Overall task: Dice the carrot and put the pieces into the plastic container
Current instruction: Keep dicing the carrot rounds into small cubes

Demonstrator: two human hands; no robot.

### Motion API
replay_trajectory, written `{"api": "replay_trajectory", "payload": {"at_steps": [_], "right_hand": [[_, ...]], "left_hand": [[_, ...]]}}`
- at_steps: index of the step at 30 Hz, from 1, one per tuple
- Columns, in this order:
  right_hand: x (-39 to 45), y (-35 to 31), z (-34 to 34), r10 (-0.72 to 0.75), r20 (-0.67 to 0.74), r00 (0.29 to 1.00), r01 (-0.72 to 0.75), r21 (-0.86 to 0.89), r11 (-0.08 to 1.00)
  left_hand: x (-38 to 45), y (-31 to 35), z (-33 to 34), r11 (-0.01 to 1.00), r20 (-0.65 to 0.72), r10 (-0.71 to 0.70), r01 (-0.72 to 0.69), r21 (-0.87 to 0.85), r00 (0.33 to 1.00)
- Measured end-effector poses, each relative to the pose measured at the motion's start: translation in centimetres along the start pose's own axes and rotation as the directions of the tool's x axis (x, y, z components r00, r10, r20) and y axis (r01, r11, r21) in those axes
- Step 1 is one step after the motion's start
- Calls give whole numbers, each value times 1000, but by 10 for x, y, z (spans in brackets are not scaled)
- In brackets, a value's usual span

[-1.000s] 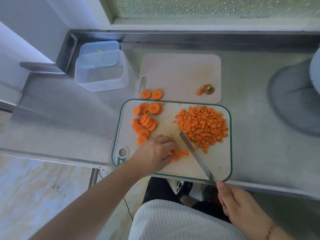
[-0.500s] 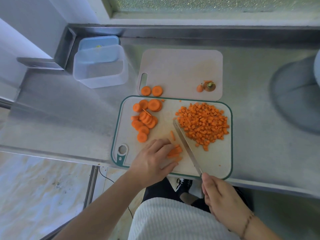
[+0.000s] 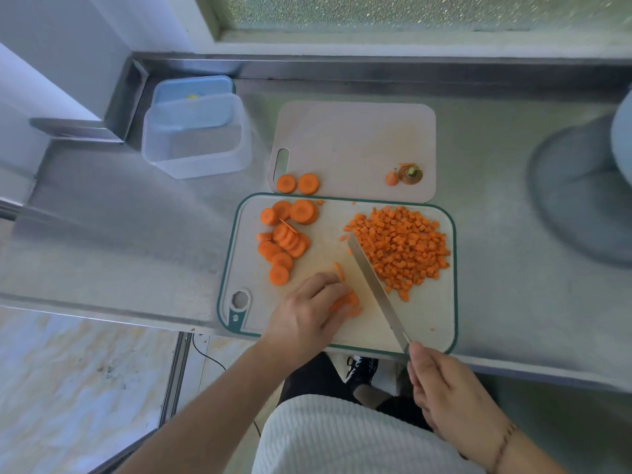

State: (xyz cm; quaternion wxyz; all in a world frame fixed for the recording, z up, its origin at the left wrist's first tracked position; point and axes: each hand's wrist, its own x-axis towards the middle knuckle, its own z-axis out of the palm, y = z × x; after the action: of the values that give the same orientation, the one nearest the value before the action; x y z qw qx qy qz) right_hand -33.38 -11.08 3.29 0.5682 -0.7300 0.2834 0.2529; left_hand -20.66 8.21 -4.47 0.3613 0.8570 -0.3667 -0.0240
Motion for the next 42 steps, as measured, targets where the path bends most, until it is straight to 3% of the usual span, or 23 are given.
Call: {"api": "replay_trajectory", "payload": {"at_steps": [3, 9, 13, 20, 28, 34, 42], "right_hand": [[-2, -2, -7, 12, 1, 1000, -13, 50, 999], [-2, 0, -9, 14, 14, 1000, -15, 51, 999], [-2, 3, -7, 15, 45, 999, -17, 39, 999], [-2, 9, -8, -17, 50, 999, 19, -39, 999], [-6, -4, 0, -147, 34, 989, 151, -183, 971], [-4, -7, 1, -129, 53, 990, 136, -163, 977], [10, -2, -9, -110, 14, 994, 110, -244, 964]], "left_hand": [[26, -16, -8, 978, -29, 132, -125, 169, 991], [51, -39, -11, 902, 188, 266, -313, 298, 945], [41, -30, -13, 954, 123, 156, -181, 237, 980], [11, -9, -11, 994, 134, 44, -57, 97, 990], [-7, -6, 8, 998, 71, 63, -65, 26, 996], [-5, -11, 14, 996, -15, -7, 5, -87, 1000], [-3, -5, 17, 999, -25, -1, -1, -50, 1000]]}}
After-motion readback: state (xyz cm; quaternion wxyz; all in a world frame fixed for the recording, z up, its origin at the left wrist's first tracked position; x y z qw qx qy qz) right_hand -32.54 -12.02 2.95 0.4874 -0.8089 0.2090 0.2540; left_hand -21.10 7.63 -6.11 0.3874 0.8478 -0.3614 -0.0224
